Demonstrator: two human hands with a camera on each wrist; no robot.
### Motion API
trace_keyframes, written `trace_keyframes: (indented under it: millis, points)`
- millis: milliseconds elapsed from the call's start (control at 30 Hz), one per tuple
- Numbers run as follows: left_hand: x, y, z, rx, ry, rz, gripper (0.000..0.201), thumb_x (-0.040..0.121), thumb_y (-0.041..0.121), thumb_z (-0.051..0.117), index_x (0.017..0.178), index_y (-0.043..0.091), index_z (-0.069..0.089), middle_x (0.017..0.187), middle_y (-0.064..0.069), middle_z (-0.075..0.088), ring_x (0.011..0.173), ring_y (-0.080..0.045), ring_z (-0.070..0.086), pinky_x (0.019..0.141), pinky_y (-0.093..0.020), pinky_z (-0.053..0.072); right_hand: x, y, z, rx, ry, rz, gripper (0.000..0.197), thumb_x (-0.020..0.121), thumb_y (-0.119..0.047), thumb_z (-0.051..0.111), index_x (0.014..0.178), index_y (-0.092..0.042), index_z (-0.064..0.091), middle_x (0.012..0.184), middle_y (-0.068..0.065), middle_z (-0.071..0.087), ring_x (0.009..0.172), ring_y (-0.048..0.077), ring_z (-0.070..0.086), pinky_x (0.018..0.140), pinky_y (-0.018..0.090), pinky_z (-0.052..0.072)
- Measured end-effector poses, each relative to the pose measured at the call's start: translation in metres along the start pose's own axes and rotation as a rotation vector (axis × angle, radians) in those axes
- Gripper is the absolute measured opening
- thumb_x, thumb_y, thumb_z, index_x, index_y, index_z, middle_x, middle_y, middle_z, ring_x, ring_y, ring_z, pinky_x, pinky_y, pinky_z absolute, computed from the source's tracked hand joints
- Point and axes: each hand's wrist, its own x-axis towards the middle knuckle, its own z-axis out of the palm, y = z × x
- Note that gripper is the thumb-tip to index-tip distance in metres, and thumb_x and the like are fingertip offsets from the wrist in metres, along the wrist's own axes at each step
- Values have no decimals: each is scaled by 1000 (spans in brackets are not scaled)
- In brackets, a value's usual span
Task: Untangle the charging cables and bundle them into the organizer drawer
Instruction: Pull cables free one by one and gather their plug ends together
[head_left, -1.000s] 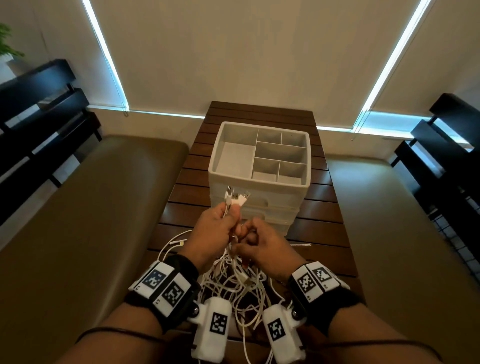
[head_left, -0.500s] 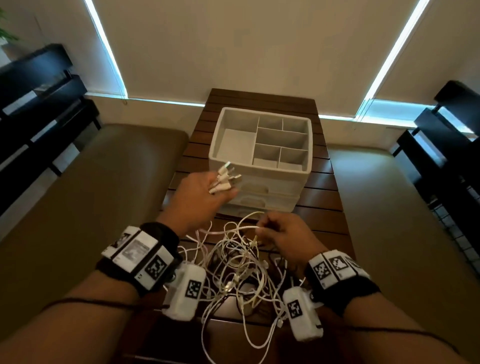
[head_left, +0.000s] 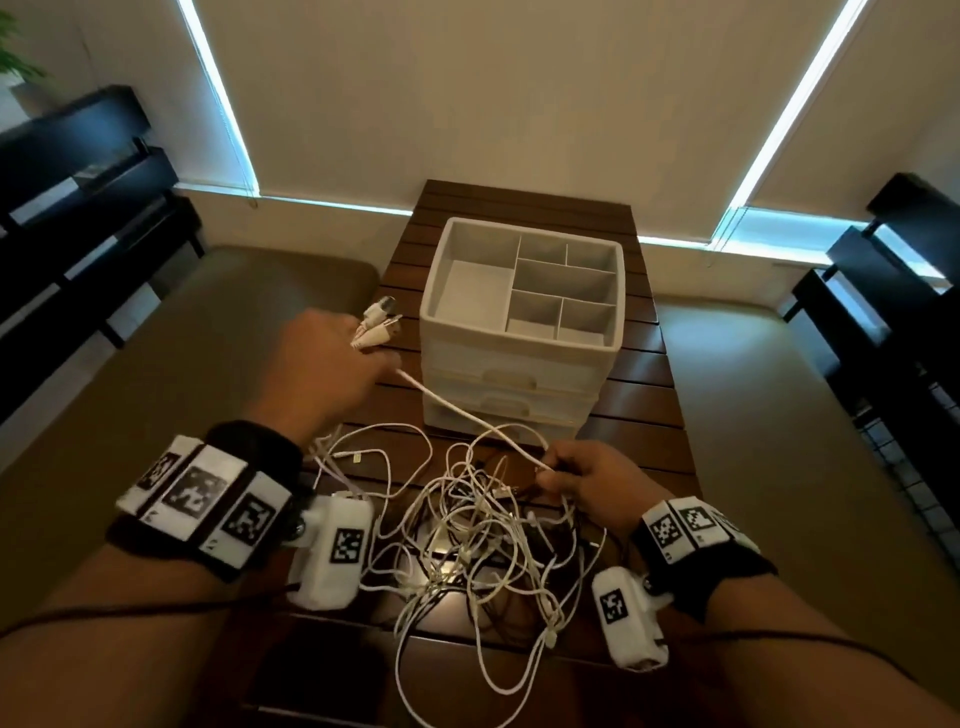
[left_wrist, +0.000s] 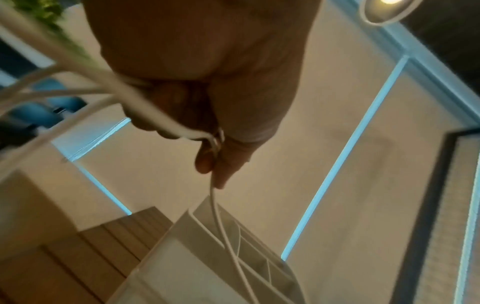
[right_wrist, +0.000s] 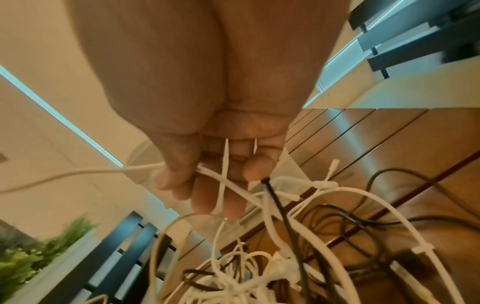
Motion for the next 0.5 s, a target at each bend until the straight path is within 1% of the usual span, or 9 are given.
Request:
trace_keyframes:
  millis: [67, 100, 133, 233, 267, 333, 400, 467, 500]
  points:
    - [-5, 4, 0, 193, 8, 39, 13, 84, 26, 71, 84, 16, 61, 71, -1, 55, 69, -25, 55, 56, -30, 36, -2, -7, 1, -13, 29, -31, 19, 89, -22, 65, 70, -25, 65, 67, -6, 66, 60, 2, 60, 63, 23, 50]
    - [-10, 7, 7, 249, 26, 66, 12, 84, 23, 68, 87, 20, 57, 75, 0, 53, 69, -23, 51, 59, -30, 35, -2, -14, 1, -38, 26, -52, 18, 89, -22, 65, 72, -25, 67, 69, -5, 67, 63, 3, 61, 62, 20, 48]
    - [-16, 12, 14, 253, 53, 92, 14, 84, 23, 66, 93, 23, 55, 79, 2, 52, 70, -21, 48, 62, -30, 36, -1, -20, 2, -84, 14, -75, 14, 89, -22, 65, 76, -25, 69, 74, -4, 69, 68, 5, 64, 63, 19, 50]
    - [-32, 25, 36, 42, 73, 142, 49, 83, 32, 69, 128, 31, 49, 91, 8, 59, 75, -14, 58, 68, -29, 50, 1, -39, 0, -170, -40, -113, 6, 87, -21, 68, 85, -19, 73, 79, 2, 73, 74, 13, 68, 71, 28, 53]
    - [-37, 28, 45, -63, 34, 172, 52, 82, 34, 72, 129, 31, 50, 92, 9, 62, 75, -10, 61, 66, -26, 53, 3, -42, 0, -147, -43, -126, 6, 87, -20, 69, 86, -17, 74, 79, 4, 73, 73, 15, 69, 71, 29, 54]
    - [-43, 30, 63, -137, -131, 226, 38, 80, 37, 76, 114, 29, 60, 85, 9, 65, 71, -4, 62, 61, -21, 52, 3, -48, -1, -86, -32, -172, 7, 86, -15, 67, 86, -17, 74, 80, 5, 74, 72, 17, 70, 71, 32, 57]
    - [-44, 25, 77, -75, -285, 222, 23, 81, 42, 74, 92, 24, 66, 76, 7, 66, 70, -10, 64, 59, -26, 49, 4, -51, -2, -47, -30, -232, 15, 83, -10, 65, 86, -22, 74, 82, 4, 74, 75, 21, 71, 74, 39, 59]
    - [-40, 18, 83, -36, -336, 191, 27, 84, 46, 70, 74, 21, 63, 66, 6, 62, 69, -16, 63, 55, -28, 44, 5, -50, -2, 12, -45, -231, 13, 78, -13, 66, 83, -22, 73, 80, 6, 74, 73, 26, 70, 72, 44, 58]
    - [-39, 16, 83, -13, -337, 178, 31, 85, 47, 69, 69, 21, 60, 64, 5, 60, 66, -17, 61, 53, -28, 41, 5, -48, -3, 33, -58, -210, 7, 79, -14, 68, 82, -19, 71, 78, 6, 73, 68, 24, 69, 67, 41, 58]
